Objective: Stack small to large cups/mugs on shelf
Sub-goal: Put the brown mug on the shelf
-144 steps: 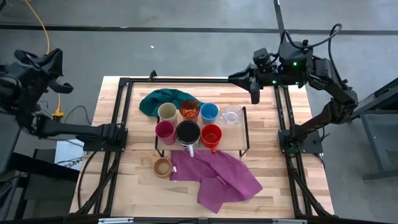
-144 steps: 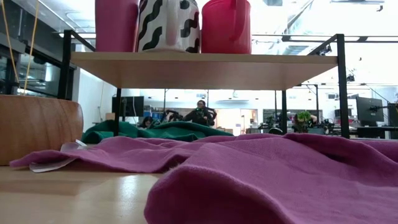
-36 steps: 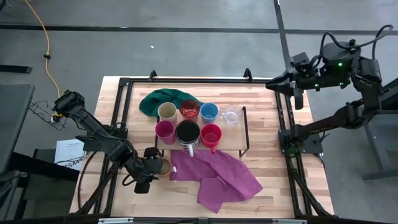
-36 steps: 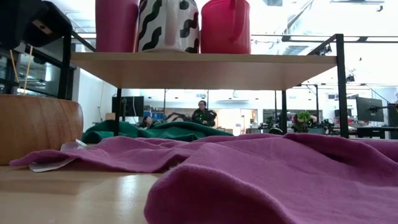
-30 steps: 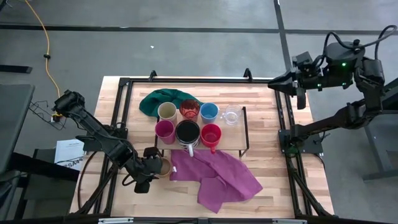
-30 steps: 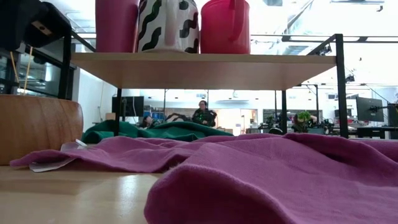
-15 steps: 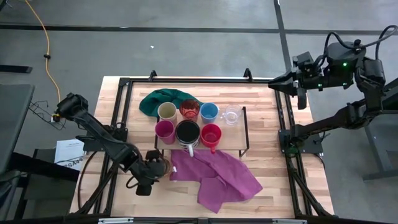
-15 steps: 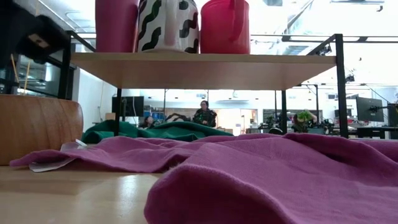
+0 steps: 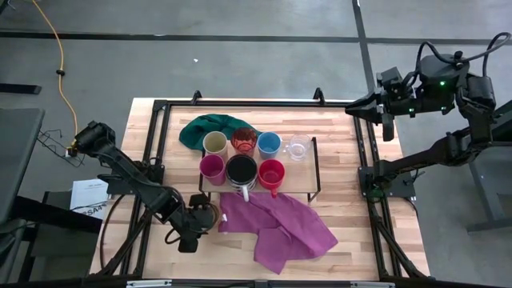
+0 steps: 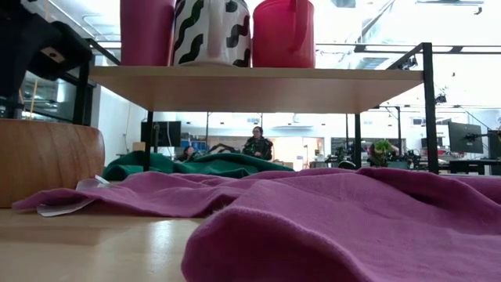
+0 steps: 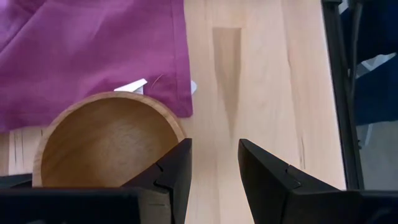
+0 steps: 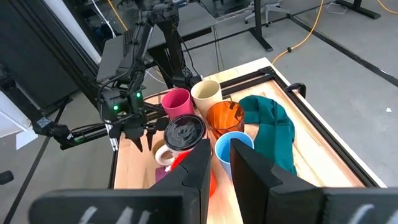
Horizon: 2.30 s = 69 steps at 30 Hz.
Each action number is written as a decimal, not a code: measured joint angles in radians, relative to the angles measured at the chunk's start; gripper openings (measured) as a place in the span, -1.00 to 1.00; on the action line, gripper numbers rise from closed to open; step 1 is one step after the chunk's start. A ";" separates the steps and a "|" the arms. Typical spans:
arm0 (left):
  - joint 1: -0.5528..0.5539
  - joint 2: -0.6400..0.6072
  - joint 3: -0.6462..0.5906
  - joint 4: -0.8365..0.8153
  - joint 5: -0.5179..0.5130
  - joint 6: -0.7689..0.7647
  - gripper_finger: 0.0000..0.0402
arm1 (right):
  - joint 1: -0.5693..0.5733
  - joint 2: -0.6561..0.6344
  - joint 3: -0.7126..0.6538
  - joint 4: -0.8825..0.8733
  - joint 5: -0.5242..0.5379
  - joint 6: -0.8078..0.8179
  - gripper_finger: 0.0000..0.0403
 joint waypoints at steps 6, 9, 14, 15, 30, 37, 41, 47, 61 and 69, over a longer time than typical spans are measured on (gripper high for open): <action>0.000 0.002 0.000 -0.026 -0.013 -0.014 -0.40 | 0.000 0.000 0.000 0.000 0.000 -0.001 -0.74; 0.000 0.002 0.000 -0.037 -0.016 -0.016 -0.40 | 0.000 0.000 0.000 0.000 0.000 -0.003 -0.74; 0.000 0.017 0.000 -0.050 0.011 -0.015 -0.40 | 0.000 0.000 0.000 0.000 0.000 -0.003 -0.74; 0.000 0.019 0.000 -0.042 0.015 -0.012 -0.40 | 0.000 0.000 0.000 0.000 0.000 -0.004 -0.74; 0.000 0.074 0.000 -0.066 0.030 -0.012 -0.40 | 0.000 0.000 0.000 0.001 0.000 -0.003 -0.74; 0.000 0.086 0.000 -0.051 0.037 -0.013 -0.40 | 0.000 0.000 0.000 0.001 0.000 -0.001 -0.74; 0.000 0.086 0.000 -0.044 0.049 -0.012 -0.44 | 0.000 0.000 0.000 0.001 0.000 -0.001 -0.74; 0.000 0.086 0.000 -0.037 0.057 -0.016 -0.73 | 0.000 0.000 0.000 0.001 0.000 0.000 -0.74; 0.000 0.086 0.013 0.124 0.102 -0.016 -0.94 | 0.000 0.000 0.000 -0.013 0.000 0.000 -0.74; 0.001 0.153 0.091 0.136 0.070 0.026 -0.91 | 0.000 0.000 0.000 -0.022 -0.003 -0.004 -0.74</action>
